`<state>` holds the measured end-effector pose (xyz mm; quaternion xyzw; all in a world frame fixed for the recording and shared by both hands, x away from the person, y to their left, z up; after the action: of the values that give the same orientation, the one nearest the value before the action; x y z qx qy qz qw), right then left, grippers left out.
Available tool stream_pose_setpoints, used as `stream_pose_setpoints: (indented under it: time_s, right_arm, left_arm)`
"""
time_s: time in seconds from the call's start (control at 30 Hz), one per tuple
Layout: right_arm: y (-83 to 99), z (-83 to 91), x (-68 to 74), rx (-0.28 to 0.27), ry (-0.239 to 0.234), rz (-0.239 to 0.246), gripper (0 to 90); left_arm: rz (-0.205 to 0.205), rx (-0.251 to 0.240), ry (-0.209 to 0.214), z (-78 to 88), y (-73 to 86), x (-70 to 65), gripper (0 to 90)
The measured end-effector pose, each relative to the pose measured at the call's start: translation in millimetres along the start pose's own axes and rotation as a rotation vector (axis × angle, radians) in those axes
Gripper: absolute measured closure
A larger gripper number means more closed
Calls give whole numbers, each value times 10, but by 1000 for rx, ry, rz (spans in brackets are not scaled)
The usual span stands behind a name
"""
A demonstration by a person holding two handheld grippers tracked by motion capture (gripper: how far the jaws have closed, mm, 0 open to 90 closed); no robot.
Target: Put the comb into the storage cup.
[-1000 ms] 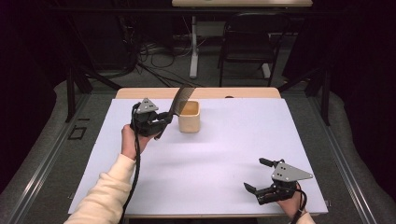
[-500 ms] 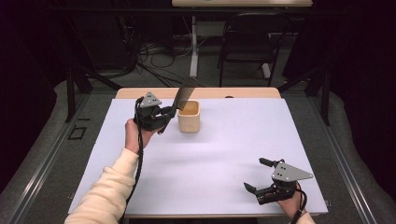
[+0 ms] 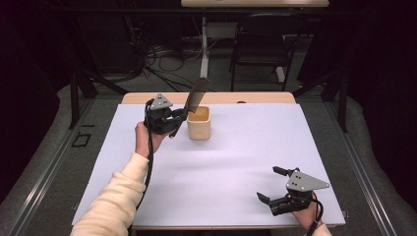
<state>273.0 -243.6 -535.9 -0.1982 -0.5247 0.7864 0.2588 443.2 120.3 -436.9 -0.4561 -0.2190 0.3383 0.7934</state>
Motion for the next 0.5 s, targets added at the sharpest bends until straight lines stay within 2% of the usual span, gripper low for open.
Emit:
stream_pose_setpoints:
  time_s: [0.5]
  right_arm:
    - [0,0,-2,-1,0,1,0]
  left_arm:
    - [8,-42,-5,-97,-81,28,726]
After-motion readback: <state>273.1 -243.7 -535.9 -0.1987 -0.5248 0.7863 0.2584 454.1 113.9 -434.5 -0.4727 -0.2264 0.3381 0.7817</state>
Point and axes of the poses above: each handheld gripper's, and its own axes: z roughly backward along the jaws, y roughly out of its underside, x roughly to its left, the point moved 3 cm from there along -z, roughly forward along the jaws, and after that the axes turned 2 degrees about -y, right-handed, at the moved point
